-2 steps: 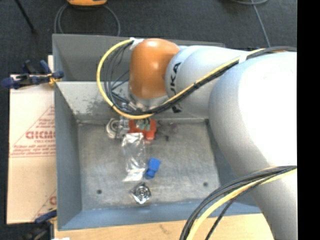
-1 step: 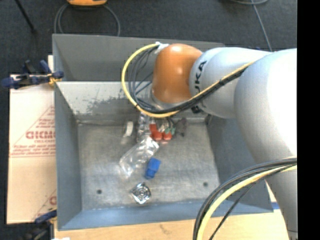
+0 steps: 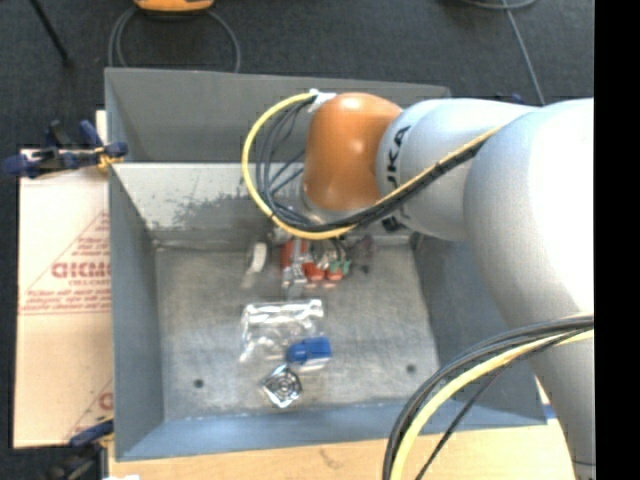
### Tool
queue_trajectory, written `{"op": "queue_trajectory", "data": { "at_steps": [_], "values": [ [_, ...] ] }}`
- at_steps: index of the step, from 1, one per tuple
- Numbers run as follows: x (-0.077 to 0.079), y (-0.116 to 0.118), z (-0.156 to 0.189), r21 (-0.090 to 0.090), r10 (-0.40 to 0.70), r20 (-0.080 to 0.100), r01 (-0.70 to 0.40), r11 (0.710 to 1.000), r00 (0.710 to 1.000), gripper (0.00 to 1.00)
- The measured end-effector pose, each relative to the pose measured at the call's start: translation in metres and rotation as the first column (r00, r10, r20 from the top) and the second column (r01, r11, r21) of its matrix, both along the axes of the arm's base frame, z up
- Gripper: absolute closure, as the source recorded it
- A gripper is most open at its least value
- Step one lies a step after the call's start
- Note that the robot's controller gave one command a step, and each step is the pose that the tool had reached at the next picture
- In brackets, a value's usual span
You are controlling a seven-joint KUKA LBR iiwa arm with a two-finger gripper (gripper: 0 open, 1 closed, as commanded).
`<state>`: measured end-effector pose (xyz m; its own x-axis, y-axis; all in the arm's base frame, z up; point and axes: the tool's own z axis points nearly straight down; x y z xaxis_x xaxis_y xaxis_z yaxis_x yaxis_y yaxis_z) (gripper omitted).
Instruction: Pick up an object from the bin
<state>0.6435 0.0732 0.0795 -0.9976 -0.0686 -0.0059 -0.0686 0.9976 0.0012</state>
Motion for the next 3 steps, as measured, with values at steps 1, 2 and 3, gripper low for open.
{"op": "queue_trajectory", "data": {
  "at_steps": [1,2,3],
  "values": [
    [0.01,-0.008,0.061,0.002,-0.146,0.004,0.146,0.989,0.989,0.0],
    [-0.021,-0.095,0.038,-0.003,-0.455,-0.004,0.455,0.891,0.891,0.0],
    [0.002,-0.04,-0.004,-0.001,-0.187,0.009,0.187,0.982,0.982,0.0]
  ]
}}
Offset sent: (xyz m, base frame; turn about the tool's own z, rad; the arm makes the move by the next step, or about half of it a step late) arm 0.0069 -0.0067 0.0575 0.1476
